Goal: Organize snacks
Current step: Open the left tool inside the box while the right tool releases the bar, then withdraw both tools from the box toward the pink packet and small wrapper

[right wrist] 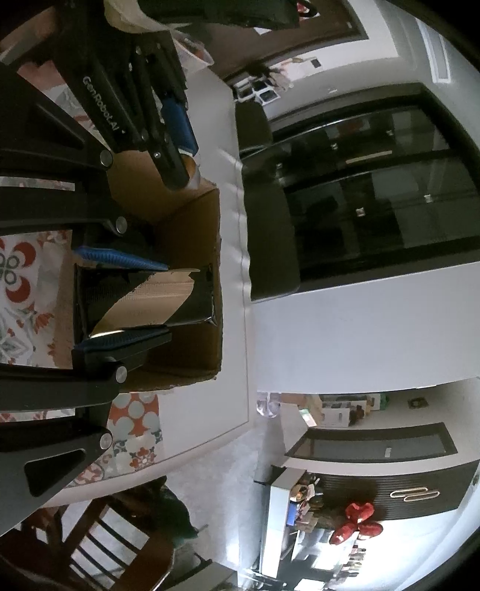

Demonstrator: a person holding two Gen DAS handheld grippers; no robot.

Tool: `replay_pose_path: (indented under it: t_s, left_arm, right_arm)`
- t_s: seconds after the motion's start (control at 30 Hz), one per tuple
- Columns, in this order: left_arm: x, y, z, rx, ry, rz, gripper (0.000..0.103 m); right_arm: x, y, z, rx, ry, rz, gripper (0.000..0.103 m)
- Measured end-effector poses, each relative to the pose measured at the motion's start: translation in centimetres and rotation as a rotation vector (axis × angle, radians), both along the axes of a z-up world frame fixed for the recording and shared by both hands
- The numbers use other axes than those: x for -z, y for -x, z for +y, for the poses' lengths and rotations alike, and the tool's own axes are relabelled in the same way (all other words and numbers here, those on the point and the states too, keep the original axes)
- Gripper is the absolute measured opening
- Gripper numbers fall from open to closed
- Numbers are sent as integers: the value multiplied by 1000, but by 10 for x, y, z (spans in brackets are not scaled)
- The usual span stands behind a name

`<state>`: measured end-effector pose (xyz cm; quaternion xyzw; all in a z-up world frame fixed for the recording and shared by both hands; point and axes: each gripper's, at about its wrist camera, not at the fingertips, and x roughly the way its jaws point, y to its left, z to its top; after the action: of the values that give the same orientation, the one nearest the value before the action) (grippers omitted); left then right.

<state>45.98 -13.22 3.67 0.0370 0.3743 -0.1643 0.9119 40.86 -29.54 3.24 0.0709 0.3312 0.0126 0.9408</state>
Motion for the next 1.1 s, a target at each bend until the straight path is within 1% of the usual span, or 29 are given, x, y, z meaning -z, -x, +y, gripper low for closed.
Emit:
replay_pose_path:
  t_s: [0.03,0.07,0.1,0.13,0.17,0.2,0.27,0.33,0.37,0.4,0.43,0.57,0.6,0.77,0.87,1.1]
  left_arm:
    - [0,-2,0,-2,-4,4,43]
    - [0,-3,1,-7,-8,7,51]
    - [0,-3,3,-13,-8,9,56]
    - [-1,-1,6,-24,-4,4,60]
    - [-1,1,8,-33,-4,-3,60]
    - [-1,2,10,-40,-9,-8,61]
    - [-2,9,15,-50,-19,-26,65]
    - [-4,17,20,-57,-26,-43,66]
    - [-4,20,21,-60,-26,-49,67]
    - [-5,25,24,-59,-26,-57,67]
    - [-6,30,26,-58,-24,-64,68]
    - [-7,51,37,-66,-30,-93,71]
    - [-7,56,39,-68,-32,-100,71]
    - [-5,87,49,-87,-36,-132,74]
    - [-3,104,54,-85,-25,-135,74]
    - [3,146,60,-84,-38,-166,74]
  right_arm:
    - [0,-3,0,4,1,5,33]
    - [1,-6,-2,8,1,13,33]
    - [2,-7,-2,9,0,15,33]
    - [3,-8,-3,10,1,20,33]
    - [4,-9,-4,16,-2,27,36]
    - [4,-9,-3,18,-4,29,48]
    - [5,-7,-3,26,-2,27,60]
    - [5,2,-1,42,25,6,69]
    - [5,6,0,57,42,3,76]
    - [5,10,2,63,54,-3,80]
    - [4,14,4,67,66,-11,81]
    - [3,37,12,105,115,-34,92]
    - [2,41,12,115,117,-36,93]
    - [1,68,14,146,120,-57,93]
    - [3,83,16,154,105,-70,93]
    - [7,119,15,148,57,-98,93]
